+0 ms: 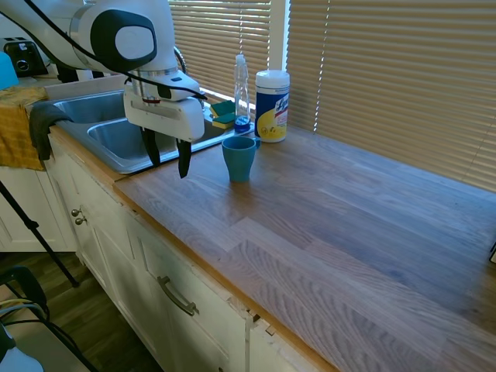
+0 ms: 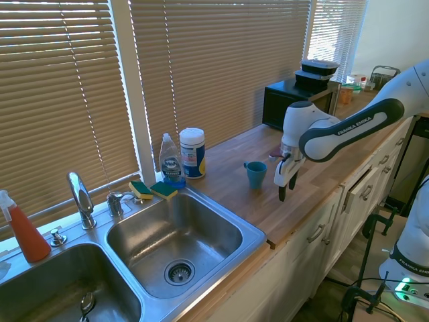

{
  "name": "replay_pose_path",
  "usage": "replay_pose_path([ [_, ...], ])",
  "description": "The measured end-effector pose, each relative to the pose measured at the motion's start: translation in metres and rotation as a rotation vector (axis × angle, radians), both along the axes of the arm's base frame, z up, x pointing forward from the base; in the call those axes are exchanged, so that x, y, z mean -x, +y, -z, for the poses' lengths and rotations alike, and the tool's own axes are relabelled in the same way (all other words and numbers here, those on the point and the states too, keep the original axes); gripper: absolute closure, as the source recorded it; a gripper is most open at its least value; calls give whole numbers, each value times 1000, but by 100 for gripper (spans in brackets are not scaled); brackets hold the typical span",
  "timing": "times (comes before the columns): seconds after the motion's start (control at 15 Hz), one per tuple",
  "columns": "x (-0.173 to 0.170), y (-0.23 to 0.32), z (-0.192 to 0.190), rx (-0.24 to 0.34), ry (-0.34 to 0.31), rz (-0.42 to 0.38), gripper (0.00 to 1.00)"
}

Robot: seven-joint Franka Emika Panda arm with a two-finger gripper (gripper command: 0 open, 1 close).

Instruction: Put the mug in the sink

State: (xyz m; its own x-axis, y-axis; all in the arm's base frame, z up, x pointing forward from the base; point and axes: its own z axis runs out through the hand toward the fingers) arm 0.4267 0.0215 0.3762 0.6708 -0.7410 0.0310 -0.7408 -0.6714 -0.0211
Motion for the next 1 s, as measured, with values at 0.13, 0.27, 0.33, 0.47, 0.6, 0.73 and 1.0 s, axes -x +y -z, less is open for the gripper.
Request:
replay_pose_path([
  [0.13, 0, -1, 0, 1, 2, 1, 0],
  [0.27, -3, -11, -4, 16, -8, 11, 0],
  [0.33, -7, -19, -10, 20, -21, 23, 0],
  [0.47, -18, -30, -29, 23, -52, 43, 0],
  [0.6, -31, -35, -49, 21, -83, 51, 0],
  [0.73, -46, -35, -59, 20, -100, 51, 0],
  [1.0, -86, -34, -62, 10, -124, 57, 0],
])
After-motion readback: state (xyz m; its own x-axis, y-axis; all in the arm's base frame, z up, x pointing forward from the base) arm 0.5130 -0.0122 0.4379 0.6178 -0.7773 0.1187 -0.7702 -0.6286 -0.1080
